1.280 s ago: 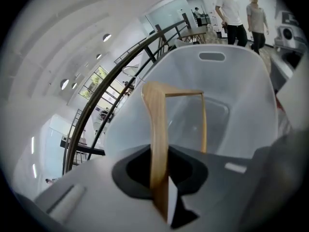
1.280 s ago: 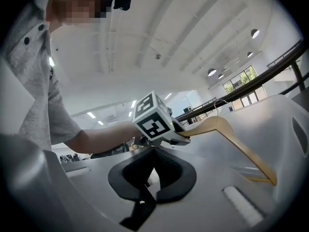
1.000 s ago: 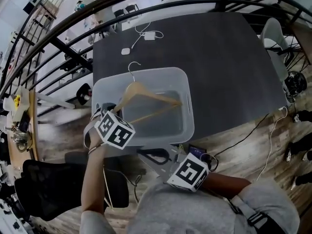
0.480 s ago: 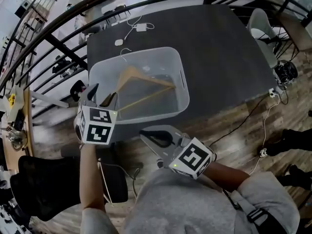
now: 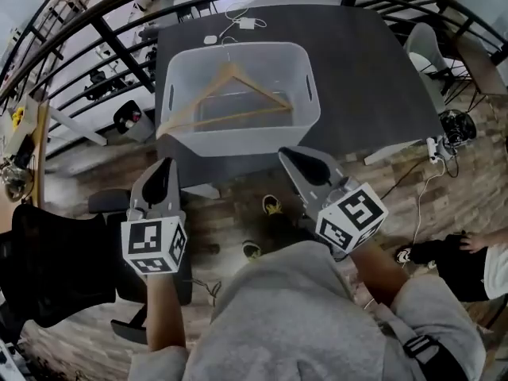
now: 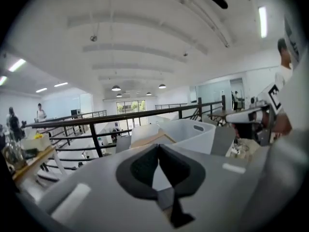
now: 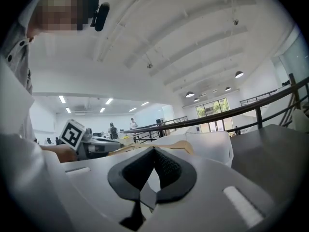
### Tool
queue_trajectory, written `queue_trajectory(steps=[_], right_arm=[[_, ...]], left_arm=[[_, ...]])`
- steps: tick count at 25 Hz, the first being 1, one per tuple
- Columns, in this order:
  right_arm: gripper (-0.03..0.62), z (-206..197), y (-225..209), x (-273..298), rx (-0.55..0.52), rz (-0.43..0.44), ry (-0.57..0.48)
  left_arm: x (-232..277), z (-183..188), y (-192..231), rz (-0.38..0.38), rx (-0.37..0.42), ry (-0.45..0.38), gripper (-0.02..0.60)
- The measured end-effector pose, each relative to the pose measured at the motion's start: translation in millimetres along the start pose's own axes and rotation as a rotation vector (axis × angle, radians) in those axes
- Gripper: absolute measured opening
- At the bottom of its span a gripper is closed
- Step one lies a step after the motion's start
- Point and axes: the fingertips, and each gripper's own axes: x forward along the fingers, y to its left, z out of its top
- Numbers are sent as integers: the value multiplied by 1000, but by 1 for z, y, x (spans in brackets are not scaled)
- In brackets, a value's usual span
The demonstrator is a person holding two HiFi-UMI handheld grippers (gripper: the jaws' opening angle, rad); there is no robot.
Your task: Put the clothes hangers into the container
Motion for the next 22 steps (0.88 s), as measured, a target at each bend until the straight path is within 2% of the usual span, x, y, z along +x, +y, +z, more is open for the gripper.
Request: queue_trajectory(steps=[4, 7, 11, 14, 16, 18, 22], right_arm=[[0, -1, 10, 5, -11, -9, 14], [-1, -7, 26, 9, -21, 3, 21], [0, -7, 42, 14, -33, 36, 23], [0, -6, 50, 18, -35, 64, 20], [0, -6, 60, 22, -43, 94, 31], [0, -8, 74, 29, -52, 134, 46], [0, -16, 123, 55, -84, 281, 87]], left_arm=[[-35, -15, 0, 27, -145, -74, 12], [-53, -25, 3, 70, -172, -94, 12], [-71, -36, 15, 139, -187, -74, 11], [-86, -40, 20, 144, -246, -99, 11], [-100, -42, 28, 197, -252, -113, 11], [-116, -49, 36, 261, -224, -97, 11], [-160, -73, 58, 397, -238, -62, 11]])
